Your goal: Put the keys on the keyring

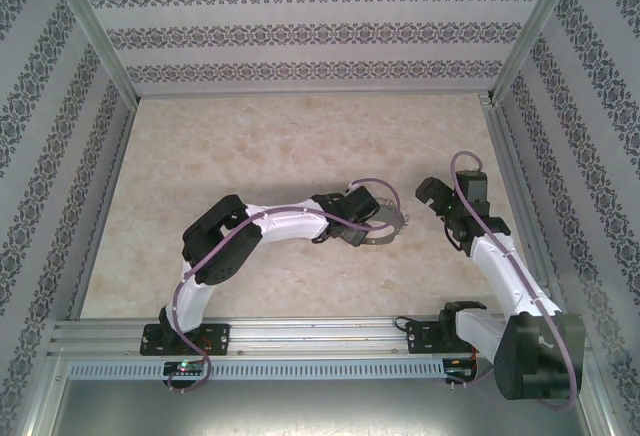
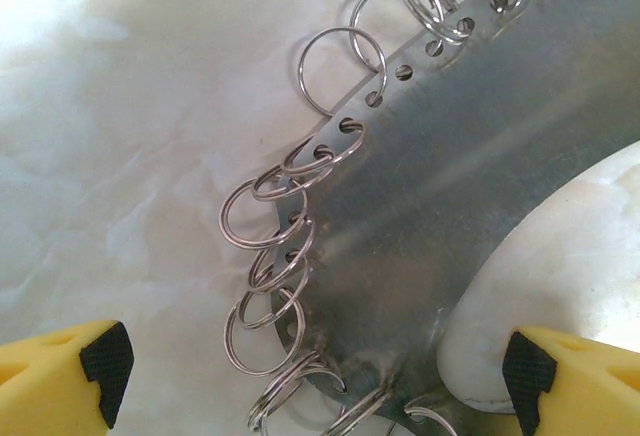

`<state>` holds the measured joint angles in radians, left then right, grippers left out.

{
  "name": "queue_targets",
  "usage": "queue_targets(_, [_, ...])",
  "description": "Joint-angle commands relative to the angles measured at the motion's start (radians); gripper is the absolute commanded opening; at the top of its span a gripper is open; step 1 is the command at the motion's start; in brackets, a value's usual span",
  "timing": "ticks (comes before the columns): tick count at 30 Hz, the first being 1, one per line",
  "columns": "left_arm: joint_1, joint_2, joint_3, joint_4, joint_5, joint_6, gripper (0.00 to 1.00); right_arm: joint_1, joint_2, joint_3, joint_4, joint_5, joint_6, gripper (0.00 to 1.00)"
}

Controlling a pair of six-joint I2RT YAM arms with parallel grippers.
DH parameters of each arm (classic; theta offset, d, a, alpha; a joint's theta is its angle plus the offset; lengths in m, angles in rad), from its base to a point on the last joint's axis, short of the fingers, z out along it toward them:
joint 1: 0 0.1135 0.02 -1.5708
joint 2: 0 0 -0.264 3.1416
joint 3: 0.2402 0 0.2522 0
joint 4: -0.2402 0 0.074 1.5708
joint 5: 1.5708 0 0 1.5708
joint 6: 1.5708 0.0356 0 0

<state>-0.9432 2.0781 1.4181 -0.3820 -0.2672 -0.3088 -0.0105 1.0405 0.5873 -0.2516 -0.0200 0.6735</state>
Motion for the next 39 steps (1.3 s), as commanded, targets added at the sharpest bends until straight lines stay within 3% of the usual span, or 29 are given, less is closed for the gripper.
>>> queue_targets(1, [0.004, 0.021, -0.025, -0.007, -0.038, 0.023, 0.97, 0.013, -0.002, 0.037, -0.025, -0.013, -0.049, 0.98])
queue_targets(10, [0.078, -0.039, -0.12, 0.033, -0.029, 0.012, 0.97, 0.08, -0.031, -0.023, 0.107, -0.266, -0.025, 0.97])
queue_targets(21, [0.18, -0.14, -0.248, 0.082, -0.04, 0.025, 0.97, 0.342, 0.041, -0.049, 0.129, -0.166, 0.022, 0.84])
queue_targets(39, [0.31, -0.248, -0.379, 0.125, -0.049, 0.048, 0.97, 0.599, 0.31, -0.042, 0.34, -0.204, 0.139, 0.68])
